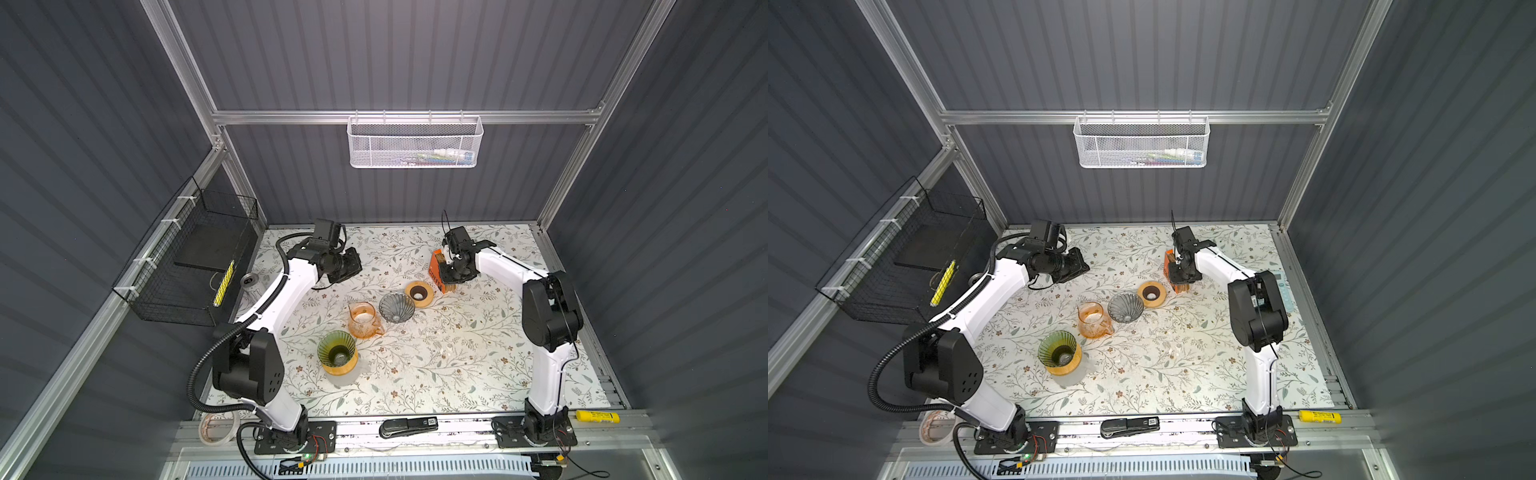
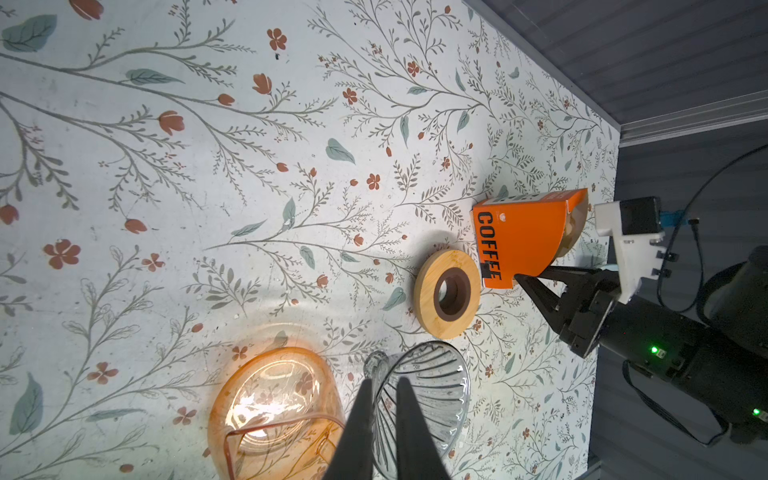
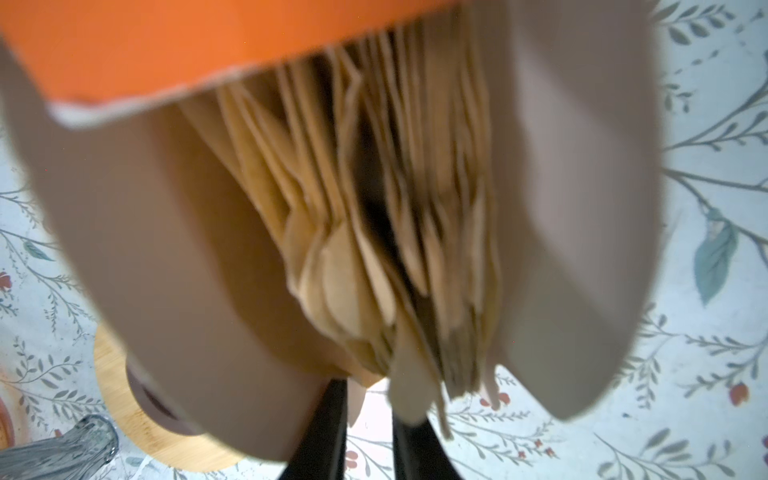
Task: Place the coffee filter in the dripper
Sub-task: 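Lower the open right gripper into the stack of paper filters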
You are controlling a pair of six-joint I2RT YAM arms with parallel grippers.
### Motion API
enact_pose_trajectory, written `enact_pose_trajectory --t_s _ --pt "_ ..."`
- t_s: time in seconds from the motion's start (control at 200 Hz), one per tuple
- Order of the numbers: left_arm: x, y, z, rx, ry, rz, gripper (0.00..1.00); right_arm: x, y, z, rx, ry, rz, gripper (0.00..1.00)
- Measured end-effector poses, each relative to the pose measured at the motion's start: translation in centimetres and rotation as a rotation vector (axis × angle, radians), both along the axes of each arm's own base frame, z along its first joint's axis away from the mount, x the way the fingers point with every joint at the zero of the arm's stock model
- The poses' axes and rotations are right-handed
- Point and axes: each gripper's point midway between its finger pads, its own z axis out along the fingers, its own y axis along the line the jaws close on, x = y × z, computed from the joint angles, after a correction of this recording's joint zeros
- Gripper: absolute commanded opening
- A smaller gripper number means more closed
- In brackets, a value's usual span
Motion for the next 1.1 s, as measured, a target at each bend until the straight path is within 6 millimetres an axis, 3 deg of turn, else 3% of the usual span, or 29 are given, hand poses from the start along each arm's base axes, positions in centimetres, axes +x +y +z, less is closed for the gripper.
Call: enact_pose_trajectory --t_s 0.38,0.71,1.096 --pt "-0.3 0.1 -0.1 -0.001 -0.003 0.000 0.14 -0.5 -0.1 0.2 -0.017 0.013 0.000 0.24" --pt "-0.7 0.2 -0.9 0.004 0.014 0.000 0.14 -2.2 -0.7 2.7 0.005 -0.017 -0.024 0.21" --pt "-0.7 0.2 -0.8 0.003 0.012 0.001 0.13 -2.7 -1.1 0.7 -0.011 0.020 -0.042 0.21"
